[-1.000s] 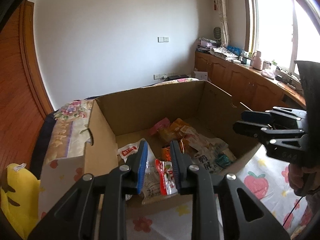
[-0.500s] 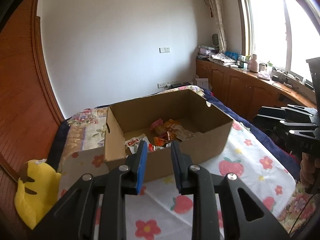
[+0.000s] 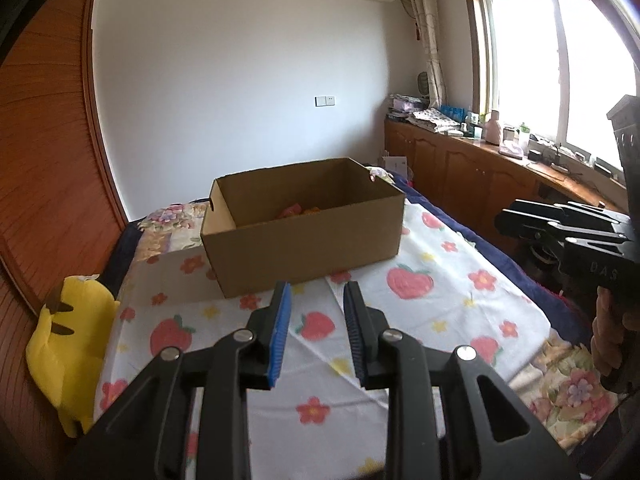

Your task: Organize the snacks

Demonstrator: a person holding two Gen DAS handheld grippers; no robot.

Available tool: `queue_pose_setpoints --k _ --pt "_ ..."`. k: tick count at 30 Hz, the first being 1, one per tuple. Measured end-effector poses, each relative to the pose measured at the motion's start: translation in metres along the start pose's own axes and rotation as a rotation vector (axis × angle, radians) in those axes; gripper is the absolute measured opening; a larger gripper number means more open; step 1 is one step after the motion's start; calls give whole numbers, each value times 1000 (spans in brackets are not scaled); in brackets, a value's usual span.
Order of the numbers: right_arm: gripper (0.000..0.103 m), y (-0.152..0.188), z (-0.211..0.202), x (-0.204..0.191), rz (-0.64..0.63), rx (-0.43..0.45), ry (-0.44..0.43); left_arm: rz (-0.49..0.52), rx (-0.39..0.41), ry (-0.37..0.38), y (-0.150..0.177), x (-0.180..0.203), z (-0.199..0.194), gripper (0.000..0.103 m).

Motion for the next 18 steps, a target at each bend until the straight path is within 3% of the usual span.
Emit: queue_pose_setpoints --k 5,10,16,18 --pt "45 21 -21 -7 14 11 9 -17 21 -25 17 9 -22 40" --pt "59 38 -36 -15 17 28 47 -45 35 -91 32 11 -33 48" --pt "74 59 -46 -20 35 33 68 -66 30 -119 46 10 -38 57" --pt "79 63 -48 -20 41 37 69 -62 37 -143 49 11 -41 68"
Point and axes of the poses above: each gripper's, at about its wrist camera, not at the fingertips, and z roughly the way its jaws point, x to its right, y to its underside, the point moved 1 cm from there along z, roughly the way its jaws point, and after that the axes turned 4 degrees about y, right-handed, at the moved point
